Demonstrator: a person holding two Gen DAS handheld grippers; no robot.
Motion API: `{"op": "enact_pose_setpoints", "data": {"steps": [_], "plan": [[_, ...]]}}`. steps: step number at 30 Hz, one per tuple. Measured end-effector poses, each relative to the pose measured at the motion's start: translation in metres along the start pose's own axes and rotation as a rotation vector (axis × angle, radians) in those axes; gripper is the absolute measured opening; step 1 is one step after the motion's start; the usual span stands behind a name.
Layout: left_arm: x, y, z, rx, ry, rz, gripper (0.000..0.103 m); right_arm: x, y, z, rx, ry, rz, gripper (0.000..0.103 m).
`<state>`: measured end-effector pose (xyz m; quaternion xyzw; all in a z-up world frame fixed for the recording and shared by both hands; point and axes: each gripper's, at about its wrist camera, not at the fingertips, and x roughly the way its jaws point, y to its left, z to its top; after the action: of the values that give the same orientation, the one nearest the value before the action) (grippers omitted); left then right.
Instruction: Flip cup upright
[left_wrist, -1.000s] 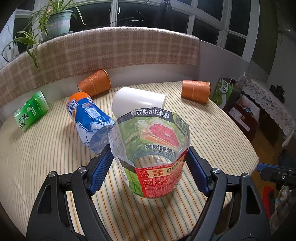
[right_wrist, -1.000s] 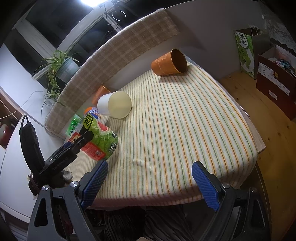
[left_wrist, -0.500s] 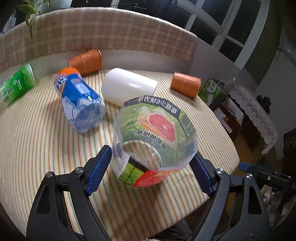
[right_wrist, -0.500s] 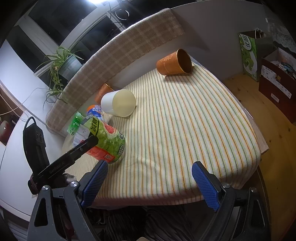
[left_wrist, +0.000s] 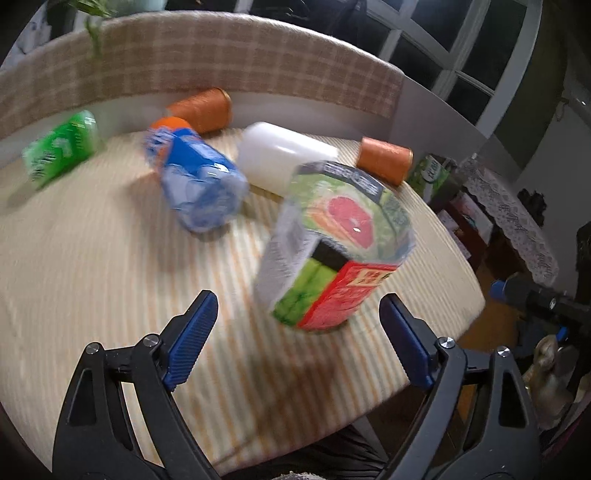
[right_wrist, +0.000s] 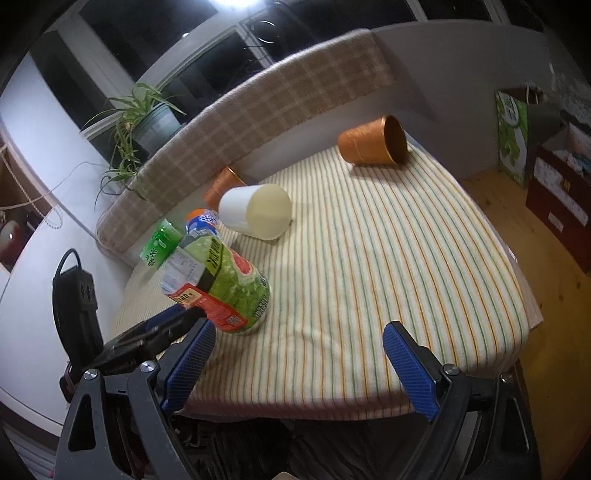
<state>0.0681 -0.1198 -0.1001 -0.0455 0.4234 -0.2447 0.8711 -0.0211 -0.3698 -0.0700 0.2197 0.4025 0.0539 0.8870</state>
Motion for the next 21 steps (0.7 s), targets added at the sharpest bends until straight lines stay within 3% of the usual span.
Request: {"op": "enact_pose_setpoints", "data": {"steps": [10, 16, 19, 21], "plan": [[-0.081, 0.005, 0.008, 0.016, -0.3, 0.213, 0.091, -0.015, 0.039, 0.013, -0.147, -0.173, -0.063, 0.094], [-0.109, 0.0, 0.013, 0.029, -0.396, 0.25, 0.092, -0.023, 0.06, 0.014, -0.252, -0.281, -0.139, 0.1], [-0.118, -0.004, 0.012, 0.032, -0.437, 0.27, 0.103, -0.026, 0.065, 0.014, -0.277, -0.308, -0.154, 0.103], [-0.123, -0.006, 0.012, 0.035, -0.467, 0.29, 0.103, -0.026, 0.067, 0.013, -0.284, -0.319, -0.163, 0.103]]}}
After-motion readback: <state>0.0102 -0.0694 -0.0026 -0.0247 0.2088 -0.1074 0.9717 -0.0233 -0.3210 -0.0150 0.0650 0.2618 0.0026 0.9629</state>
